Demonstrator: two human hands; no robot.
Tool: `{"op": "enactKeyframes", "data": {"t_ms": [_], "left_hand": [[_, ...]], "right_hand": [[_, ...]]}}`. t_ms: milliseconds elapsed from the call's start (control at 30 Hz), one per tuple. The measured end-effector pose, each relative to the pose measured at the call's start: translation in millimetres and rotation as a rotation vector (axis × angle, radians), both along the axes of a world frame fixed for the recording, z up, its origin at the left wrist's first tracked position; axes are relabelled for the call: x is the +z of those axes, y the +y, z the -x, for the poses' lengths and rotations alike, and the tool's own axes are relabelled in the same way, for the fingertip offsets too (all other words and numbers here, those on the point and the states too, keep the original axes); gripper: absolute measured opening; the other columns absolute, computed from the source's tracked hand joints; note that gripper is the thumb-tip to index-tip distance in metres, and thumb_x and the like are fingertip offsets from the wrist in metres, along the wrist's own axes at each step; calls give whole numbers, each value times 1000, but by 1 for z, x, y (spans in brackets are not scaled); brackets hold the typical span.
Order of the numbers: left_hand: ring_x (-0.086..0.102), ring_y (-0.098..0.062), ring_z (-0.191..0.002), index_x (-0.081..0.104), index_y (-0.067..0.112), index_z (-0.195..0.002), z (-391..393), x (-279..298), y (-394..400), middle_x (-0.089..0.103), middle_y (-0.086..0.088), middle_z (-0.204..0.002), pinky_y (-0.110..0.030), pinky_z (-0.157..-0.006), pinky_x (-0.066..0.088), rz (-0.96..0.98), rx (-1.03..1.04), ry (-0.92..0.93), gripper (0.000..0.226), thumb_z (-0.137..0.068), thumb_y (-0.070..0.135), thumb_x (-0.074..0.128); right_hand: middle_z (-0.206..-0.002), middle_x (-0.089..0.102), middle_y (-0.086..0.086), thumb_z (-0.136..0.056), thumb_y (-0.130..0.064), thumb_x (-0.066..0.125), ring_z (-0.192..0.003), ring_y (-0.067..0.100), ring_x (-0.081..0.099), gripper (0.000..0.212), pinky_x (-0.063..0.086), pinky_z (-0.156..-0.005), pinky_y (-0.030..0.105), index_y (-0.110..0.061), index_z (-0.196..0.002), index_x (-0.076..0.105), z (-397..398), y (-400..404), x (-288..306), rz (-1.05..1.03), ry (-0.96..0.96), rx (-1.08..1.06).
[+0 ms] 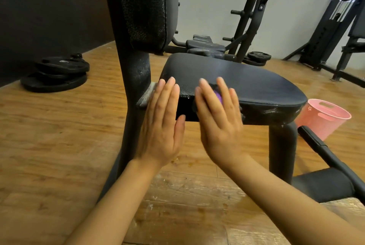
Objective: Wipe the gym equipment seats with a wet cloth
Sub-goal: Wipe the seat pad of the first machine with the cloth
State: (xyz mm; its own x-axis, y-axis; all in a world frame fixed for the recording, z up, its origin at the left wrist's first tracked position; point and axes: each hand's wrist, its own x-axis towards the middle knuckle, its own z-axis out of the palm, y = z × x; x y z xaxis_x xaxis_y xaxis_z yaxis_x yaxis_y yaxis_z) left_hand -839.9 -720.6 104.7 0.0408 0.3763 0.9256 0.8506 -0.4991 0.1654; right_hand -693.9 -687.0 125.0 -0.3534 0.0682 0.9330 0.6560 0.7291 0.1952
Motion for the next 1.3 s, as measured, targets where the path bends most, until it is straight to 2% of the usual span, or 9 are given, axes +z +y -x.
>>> {"op": "enactKeyframes", "data": {"t_ms": [133,267,467,667,833,933,1033,1167,1300], "left_hand": [[8,-19,-153,8,6,-153,4,-1,-1,10,-12,-161,-37,-124,13,47,-47,-91,57,-106,24,33],[12,-22,-152,19,1,-151,3,1,-2,19,-15,-158,-41,-124,16,0,-18,-23,53,-104,18,37],[19,-30,-150,31,2,-147,-11,5,0,29,-16,-155,-45,-123,14,-27,76,44,47,-105,20,38],[24,-32,-146,35,9,-146,-31,8,4,31,-12,-154,-45,-124,4,-77,186,156,44,-105,24,40],[29,-32,-143,36,9,-144,-35,8,8,33,-11,-150,-44,-124,5,-108,235,151,43,-104,25,40],[30,-33,-141,38,8,-141,-40,10,8,35,-11,-148,-44,-124,5,-110,247,123,44,-101,25,43],[32,-32,-140,40,8,-140,-45,10,6,37,-11,-147,-43,-124,7,-101,238,135,43,-100,23,46],[35,-32,-139,42,12,-140,-59,11,9,39,-10,-146,-45,-124,9,-89,227,195,42,-99,23,49],[33,-33,-140,41,13,-140,-75,9,13,38,-8,-147,-45,-124,5,-81,261,169,43,-100,27,46]], "right_hand": [[-148,48,13,-103,-8,54,-142,38,37,36,24,-122,44,-5,-139,53,30,-8,24,-14,-81,92],[-155,34,8,-102,-2,49,-146,33,30,44,23,-122,43,-7,-146,45,-19,5,21,-85,-265,91],[-165,21,1,-103,0,45,-151,32,22,58,22,-121,50,-14,-157,26,-141,42,-17,-63,-166,-99],[-153,33,12,-103,-3,45,-149,34,21,44,17,-123,50,-5,-146,36,-89,27,-7,9,-10,-99],[-150,43,10,-105,-17,47,-140,38,40,38,29,-119,48,-7,-141,46,-43,13,23,-42,-106,32],[-150,42,11,-104,-25,52,-141,36,40,42,31,-118,47,-8,-142,46,-59,19,32,-77,-258,74],[-153,40,10,-101,-14,59,-144,34,35,45,27,-120,45,-10,-144,44,-106,34,29,-151,-385,19],[-156,35,9,-100,-1,54,-149,32,26,56,24,-122,47,-12,-152,35,-169,51,10,-159,-361,-86],[-164,21,2,-104,-5,48,-150,32,25,54,23,-121,50,-13,-155,31,-172,57,-2,-118,-226,-58]]}}
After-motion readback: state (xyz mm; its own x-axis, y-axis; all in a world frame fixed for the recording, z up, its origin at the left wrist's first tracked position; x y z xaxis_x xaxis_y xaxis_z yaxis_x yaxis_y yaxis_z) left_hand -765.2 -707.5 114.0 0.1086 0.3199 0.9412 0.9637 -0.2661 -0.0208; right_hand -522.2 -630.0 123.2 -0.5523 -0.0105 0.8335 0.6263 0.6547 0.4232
